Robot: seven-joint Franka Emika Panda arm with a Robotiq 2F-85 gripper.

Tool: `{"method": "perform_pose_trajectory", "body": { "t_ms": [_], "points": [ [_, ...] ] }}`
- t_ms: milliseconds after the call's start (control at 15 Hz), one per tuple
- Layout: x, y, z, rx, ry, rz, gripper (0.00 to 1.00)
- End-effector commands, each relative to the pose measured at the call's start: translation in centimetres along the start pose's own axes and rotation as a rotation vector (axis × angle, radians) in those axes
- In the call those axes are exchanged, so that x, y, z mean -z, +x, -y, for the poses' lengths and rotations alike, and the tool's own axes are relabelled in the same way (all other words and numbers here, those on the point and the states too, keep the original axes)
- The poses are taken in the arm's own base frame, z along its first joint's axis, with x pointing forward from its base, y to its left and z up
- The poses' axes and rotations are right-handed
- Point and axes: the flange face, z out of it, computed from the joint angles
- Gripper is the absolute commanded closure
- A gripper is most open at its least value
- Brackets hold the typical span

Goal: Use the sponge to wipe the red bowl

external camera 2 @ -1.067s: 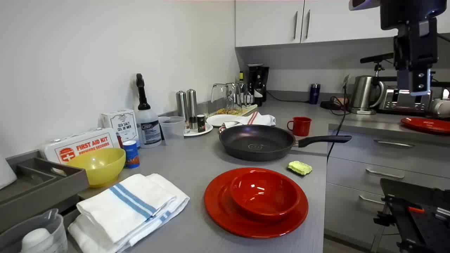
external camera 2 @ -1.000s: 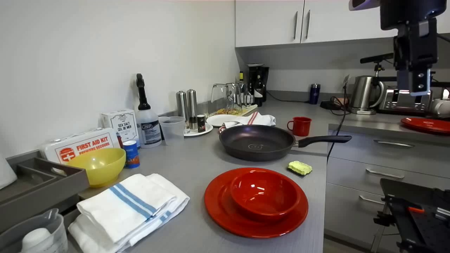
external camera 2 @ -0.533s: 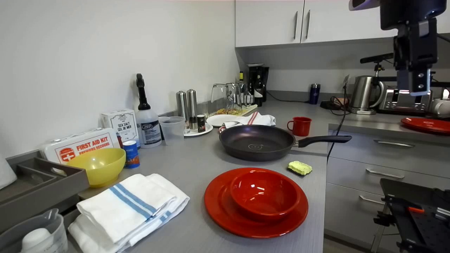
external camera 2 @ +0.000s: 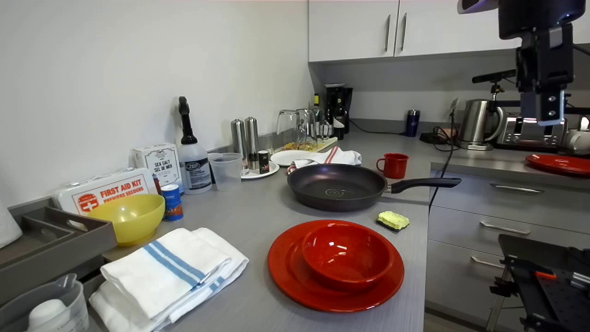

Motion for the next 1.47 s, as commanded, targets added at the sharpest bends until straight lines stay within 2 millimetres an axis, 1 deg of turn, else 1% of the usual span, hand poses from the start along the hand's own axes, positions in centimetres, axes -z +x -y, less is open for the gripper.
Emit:
{"method": "perform_pose_trajectory", "body": {
  "t_ms": [0, 867, 1133, 1400],
  "points": [
    [0.1, 0.0, 0.0, 0.000, 0.000, 0.001, 0.00],
    [-0.1, 0.2, -0.1, -0.008, -0.010, 0.002, 0.00],
    [-1.3, 1.3, -0.7, -0.089, 0.013, -0.005, 0.00],
    [-3.5, 2.5, -1.8, -0.211, 0.026, 0.004, 0.00]
  ]
}}
